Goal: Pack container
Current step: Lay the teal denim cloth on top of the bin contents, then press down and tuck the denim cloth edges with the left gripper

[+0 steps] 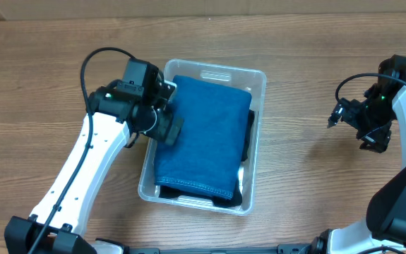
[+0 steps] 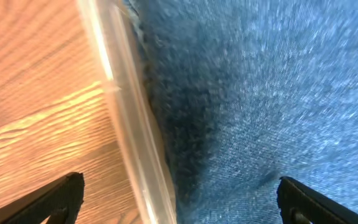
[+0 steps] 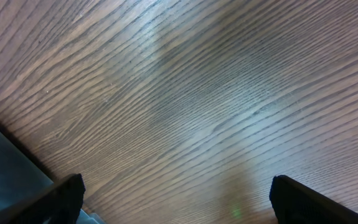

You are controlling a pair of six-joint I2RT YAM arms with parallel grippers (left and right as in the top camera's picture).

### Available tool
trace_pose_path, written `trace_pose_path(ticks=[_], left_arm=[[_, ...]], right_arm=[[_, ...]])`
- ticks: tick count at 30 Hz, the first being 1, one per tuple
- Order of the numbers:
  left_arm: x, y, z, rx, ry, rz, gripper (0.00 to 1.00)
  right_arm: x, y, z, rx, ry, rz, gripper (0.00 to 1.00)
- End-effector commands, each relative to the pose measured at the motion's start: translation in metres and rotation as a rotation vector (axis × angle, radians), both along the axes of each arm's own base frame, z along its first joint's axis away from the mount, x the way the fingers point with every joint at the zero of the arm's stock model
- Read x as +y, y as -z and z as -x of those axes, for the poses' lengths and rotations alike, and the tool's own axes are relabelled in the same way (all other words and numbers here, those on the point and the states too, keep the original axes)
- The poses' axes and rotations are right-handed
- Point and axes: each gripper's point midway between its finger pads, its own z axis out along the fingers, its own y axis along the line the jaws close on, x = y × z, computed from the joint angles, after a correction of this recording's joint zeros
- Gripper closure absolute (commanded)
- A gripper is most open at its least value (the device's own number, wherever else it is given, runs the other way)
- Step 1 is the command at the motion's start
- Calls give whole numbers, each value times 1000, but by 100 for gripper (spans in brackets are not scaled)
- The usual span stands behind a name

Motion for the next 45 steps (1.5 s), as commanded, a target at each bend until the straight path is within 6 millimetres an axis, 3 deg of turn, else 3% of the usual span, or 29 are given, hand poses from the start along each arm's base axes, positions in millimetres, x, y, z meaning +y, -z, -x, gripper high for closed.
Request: trace_pose_path(ticks=[1, 3, 4, 5, 6, 8, 11, 13, 16, 17, 18, 20, 23, 26, 29, 30, 31, 33, 35, 37, 40, 45], left_arm=[[-8, -81, -13, -203, -34, 92, 8], [-28, -133, -12, -324, 25, 206, 36], [-35, -146, -12, -366, 48, 227, 64], [-41, -154, -12, -400, 76, 233, 85], [-48, -155, -13, -411, 94, 236, 94], [-61, -141, -14, -370, 124, 231, 96], [-88, -97, -19, -250, 173, 199, 96], [-100, -47, -30, -134, 183, 134, 96], [-88, 31, -46, 24, 86, -9, 96], [-78, 69, -46, 114, 29, -83, 96], [-71, 90, -42, 176, -6, -119, 96], [-64, 129, -23, 334, -49, -156, 96], [-63, 151, -5, 446, -45, -173, 96], [-72, 130, -14, 380, -33, -141, 96], [-80, 60, -29, 227, -29, -61, 96], [-81, 15, -30, 142, -28, -16, 96], [-78, -21, -26, 80, -32, 19, 96], [-70, -72, -4, 12, -57, 81, 95], [-63, -101, 25, 0, -57, 129, 94], [-61, -104, 42, 20, -44, 120, 96], [-74, -79, 62, 91, 12, 81, 96], [-103, 12, 100, 240, 54, 24, 96]], right_arm=[[0, -16, -7, -65, -5, 11, 0], [0, -16, -8, -67, -6, 12, 0], [0, -16, -8, -67, -6, 12, 0], [0, -16, -8, -67, -6, 11, 0], [0, -16, -8, -67, -5, 11, 0], [0, -16, -8, -67, -5, 11, 0], [0, -16, -8, -67, -5, 11, 0], [0, -16, -8, -67, -6, 11, 0], [0, -16, -8, -66, -6, 11, 0], [0, -16, -7, -65, -6, 11, 0], [0, -16, -7, -63, -6, 10, 0], [0, -16, -7, -63, -5, 10, 0], [0, -16, -7, -64, -6, 10, 0], [0, -16, -7, -64, -6, 10, 0], [0, -16, -7, -65, -6, 11, 0], [0, -16, -7, -65, -6, 11, 0], [0, -16, -7, -65, -6, 11, 0], [0, -16, -8, -67, -6, 11, 0], [0, -16, -8, -68, -5, 11, 0], [0, -16, -8, -68, -5, 11, 0], [0, -16, -8, -66, -5, 11, 0], [0, -16, -7, -65, -6, 11, 0]])
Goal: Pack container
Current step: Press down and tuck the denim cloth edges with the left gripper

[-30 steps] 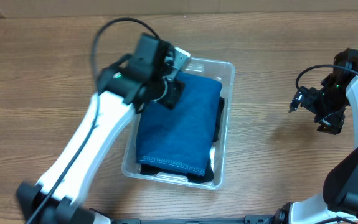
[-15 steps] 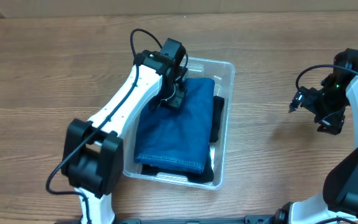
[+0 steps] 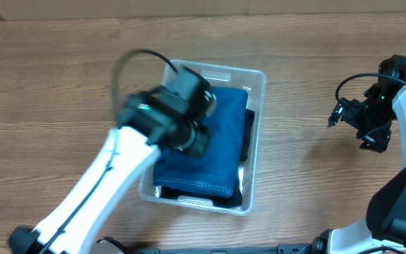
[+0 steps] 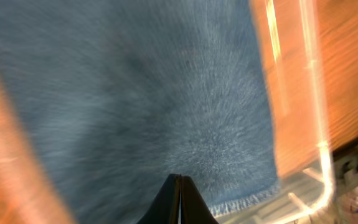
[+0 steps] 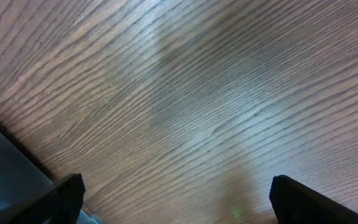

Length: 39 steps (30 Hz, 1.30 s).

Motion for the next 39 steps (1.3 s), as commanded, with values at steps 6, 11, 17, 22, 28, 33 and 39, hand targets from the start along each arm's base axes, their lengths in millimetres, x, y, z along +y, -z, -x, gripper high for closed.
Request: trace_pose_path(ticks=[6, 11, 17, 22, 28, 33, 39], left_arm=[[-7, 141, 57, 294, -20, -126, 95], [-20, 99, 28, 164, 34, -97, 96], [50, -64, -42, -293, -236, -179, 80], [130, -109, -57, -379, -500, -124, 20], [184, -98, -61, -291, -679, -118, 0], [186, -90, -62, -256, -684, -132, 0], [185, -88, -59, -238, -679, -132, 0]], right_arm=[[1, -16, -6, -59, -6, 9, 0], [1, -16, -6, -59, -6, 9, 0], [28, -18, -17, -107, -112, -63, 22], [89, -19, -45, -207, -346, -50, 39], [175, -13, -73, -332, -549, -139, 38], [234, -13, -97, -470, -682, -273, 27], [237, -17, -110, -530, -692, -243, 16]])
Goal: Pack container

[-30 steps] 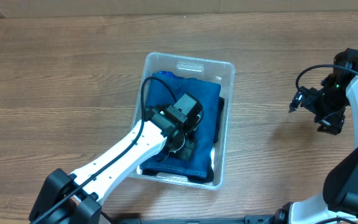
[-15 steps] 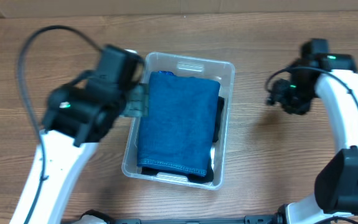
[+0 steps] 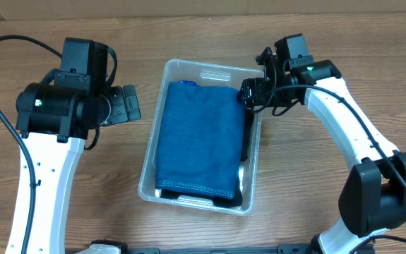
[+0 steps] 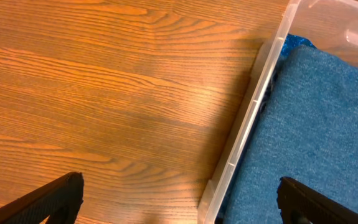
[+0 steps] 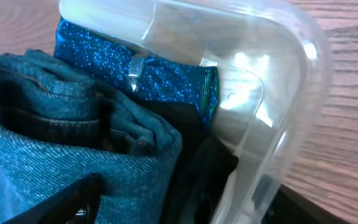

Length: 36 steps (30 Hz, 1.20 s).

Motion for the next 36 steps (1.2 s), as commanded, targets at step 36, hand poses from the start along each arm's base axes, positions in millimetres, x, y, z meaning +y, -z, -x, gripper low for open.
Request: trace_pose_path(ticks=[36], left_arm=[[36, 27, -68, -34, -19, -9, 0]], right_arm=[[-106, -118, -47, -314, 275, 237, 0]])
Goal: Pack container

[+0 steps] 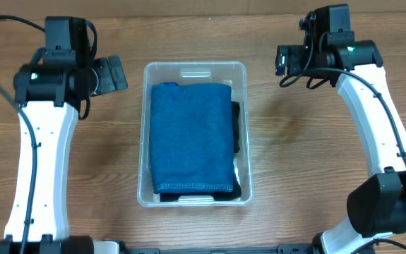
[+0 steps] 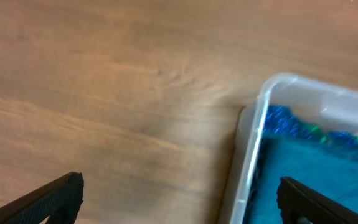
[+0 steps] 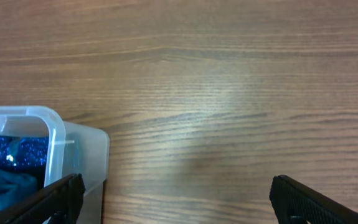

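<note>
A clear plastic container point(image 1: 146, 141) stands square in the middle of the table. Folded blue jeans point(image 1: 192, 137) fill it, with a black garment point(image 1: 236, 127) along their right side and a sparkly blue piece point(image 1: 170, 85) at the far left corner. My left gripper point(image 1: 113, 75) hangs open beyond the container's far left corner; its wrist view shows the rim point(image 2: 253, 155) and the jeans point(image 2: 303, 186). My right gripper point(image 1: 283, 61) is open off the far right corner, over bare wood, with the container's corner point(image 3: 57, 134) at the left of its view.
Brown wood-grain table point(image 1: 315, 162) lies all around the container. Black cables loop from both arms near the far edge. Both white arms run down the table's left and right sides.
The container, which lay skewed, now sits square and slightly further left. My right gripper has gone from the container's far right corner to the wood beyond it. My left gripper has moved further away.
First my left gripper was open at the container's left wall, with the right arm far off to the right. Then the left was shut over the jeans. Later it was open left of the container and the right was at the far right corner. Now both are clear.
</note>
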You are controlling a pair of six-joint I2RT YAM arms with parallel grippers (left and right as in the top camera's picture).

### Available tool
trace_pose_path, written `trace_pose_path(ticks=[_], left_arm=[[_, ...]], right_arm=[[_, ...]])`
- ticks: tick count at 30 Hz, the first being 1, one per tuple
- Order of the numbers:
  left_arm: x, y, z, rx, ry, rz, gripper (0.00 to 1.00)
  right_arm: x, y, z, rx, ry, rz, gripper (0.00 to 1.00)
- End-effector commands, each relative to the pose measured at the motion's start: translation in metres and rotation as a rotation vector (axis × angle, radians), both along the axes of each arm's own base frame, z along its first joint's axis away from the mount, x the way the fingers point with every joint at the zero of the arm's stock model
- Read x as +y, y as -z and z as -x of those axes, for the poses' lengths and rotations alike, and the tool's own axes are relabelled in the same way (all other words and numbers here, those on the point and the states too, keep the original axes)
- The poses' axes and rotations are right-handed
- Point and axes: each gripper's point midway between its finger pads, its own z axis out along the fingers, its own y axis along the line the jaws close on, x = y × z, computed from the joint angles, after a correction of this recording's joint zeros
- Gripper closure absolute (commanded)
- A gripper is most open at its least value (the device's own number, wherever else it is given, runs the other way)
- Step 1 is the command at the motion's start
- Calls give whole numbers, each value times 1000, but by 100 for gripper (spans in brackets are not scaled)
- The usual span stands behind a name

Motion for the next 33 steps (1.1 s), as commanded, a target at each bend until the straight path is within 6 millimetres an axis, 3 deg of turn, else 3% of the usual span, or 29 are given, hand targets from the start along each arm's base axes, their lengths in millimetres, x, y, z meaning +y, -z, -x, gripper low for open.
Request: trace_pose_path(ticks=[1, 4, 7, 11, 12, 16, 19, 23, 25, 29, 33], left_arm=[[2, 20, 14, 116, 23, 15, 0], [-7, 7, 26, 92, 64, 56, 0], [-18, -19, 48, -15, 159, 70, 0], [-18, -22, 109, -161, 161, 56, 0], [-18, -19, 128, -204, 162, 53, 0], [-14, -17, 200, -442, 78, 97, 0], [-14, -24, 230, -563, 80, 91, 0], [-14, -13, 256, -555, 80, 91, 0], [-14, 6, 267, -473, 74, 96, 0], [-14, 6, 266, -474, 70, 100, 0], [-14, 6, 266, -475, 70, 100, 0]], right_arm=[[-5, -53, 16, -97, 45, -25, 0], [-18, -69, 37, -91, 116, -56, 0], [-22, -87, 62, -102, 123, -77, 0], [-25, -103, 100, -197, 137, -97, 0], [-26, -104, 118, -249, 136, -101, 0], [-31, -92, 186, -416, 129, -111, 0], [-39, -81, 223, -495, 150, -96, 0], [-40, -59, 254, -424, 150, -89, 0], [-41, -41, 266, -336, 152, -78, 0], [-41, -28, 277, -267, 154, -68, 0], [-41, -28, 277, -267, 154, -68, 0]])
